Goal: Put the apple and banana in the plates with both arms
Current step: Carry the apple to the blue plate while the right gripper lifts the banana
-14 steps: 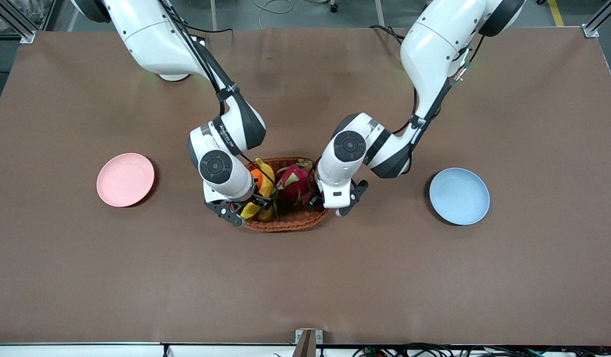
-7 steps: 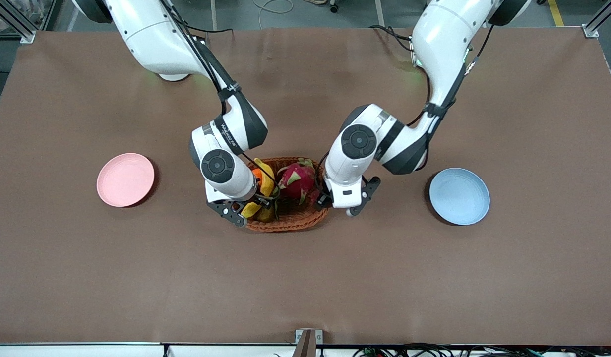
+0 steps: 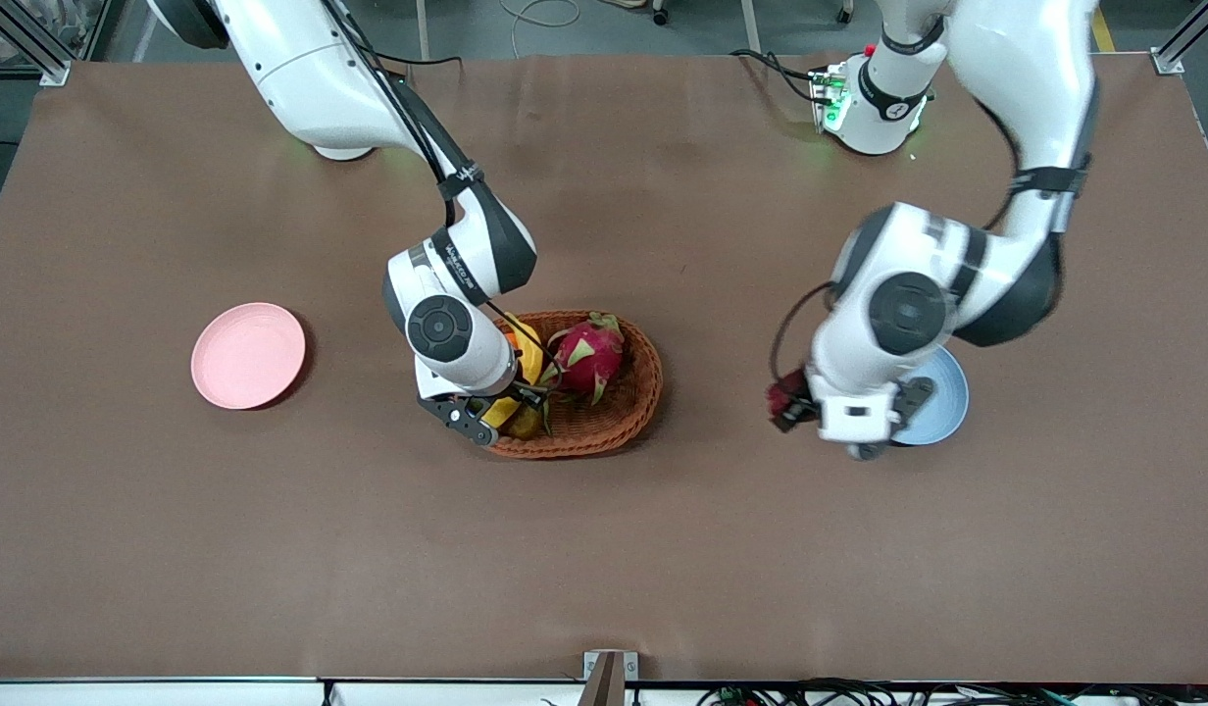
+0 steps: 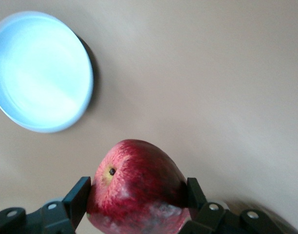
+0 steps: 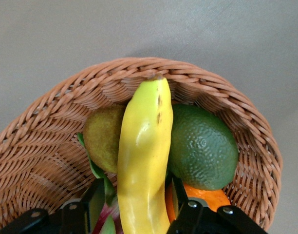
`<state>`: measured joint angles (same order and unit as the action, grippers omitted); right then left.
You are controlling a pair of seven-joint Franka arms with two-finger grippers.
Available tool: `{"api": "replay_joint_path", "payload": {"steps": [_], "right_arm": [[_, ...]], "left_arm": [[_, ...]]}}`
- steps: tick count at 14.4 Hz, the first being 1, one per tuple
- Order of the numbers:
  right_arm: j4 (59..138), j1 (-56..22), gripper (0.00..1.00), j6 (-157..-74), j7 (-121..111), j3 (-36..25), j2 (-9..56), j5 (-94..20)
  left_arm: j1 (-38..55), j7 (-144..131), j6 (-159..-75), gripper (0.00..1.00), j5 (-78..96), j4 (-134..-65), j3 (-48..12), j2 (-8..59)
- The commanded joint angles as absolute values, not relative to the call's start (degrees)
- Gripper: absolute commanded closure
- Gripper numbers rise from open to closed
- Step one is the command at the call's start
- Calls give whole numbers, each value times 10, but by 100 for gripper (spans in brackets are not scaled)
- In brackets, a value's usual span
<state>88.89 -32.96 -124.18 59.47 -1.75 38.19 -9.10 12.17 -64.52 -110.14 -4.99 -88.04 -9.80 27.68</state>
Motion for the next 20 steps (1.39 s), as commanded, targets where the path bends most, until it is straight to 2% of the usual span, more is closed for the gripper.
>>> {"api": "replay_joint_path", "payload": {"steps": [1,8,11,12,14,15,16,17,20], "right_arm": [[879,-335,37,-1242,592,-21,393,-97],[881,-339,63,-1239,558,-21,393,-92],[879,-336,79,-1234,520,-22,389,-91],[879,-335,80,-1231,519,-22,386,-91],[862,-331,81,-1206,518,-25,376,-91],[849,-324,81,-1181,513,-25,374,-90],[840,-315,81,-1153,505,-27,366,-88],[839,-296,81,-1120,476,-28,348,-87],[850,-216,81,-1032,341,-27,292,-88]], "left_arm": [[60,-567,-1104,84,-59,-939,-104,250],[-47,-452,-1141,82,-82,-1000,-105,293],[-79,-407,-1213,75,-84,-1062,-105,294],[-79,-407,-1221,72,-84,-1070,-105,296],[-80,-407,-1221,61,-84,-1069,-105,303],[-80,-407,-1221,48,-84,-1068,-106,306],[-80,-409,-1221,28,-84,-1065,-106,307],[-78,-411,-1220,0,-83,-1063,-107,304],[-76,-410,-1207,0,-83,-1042,-112,274]]}}
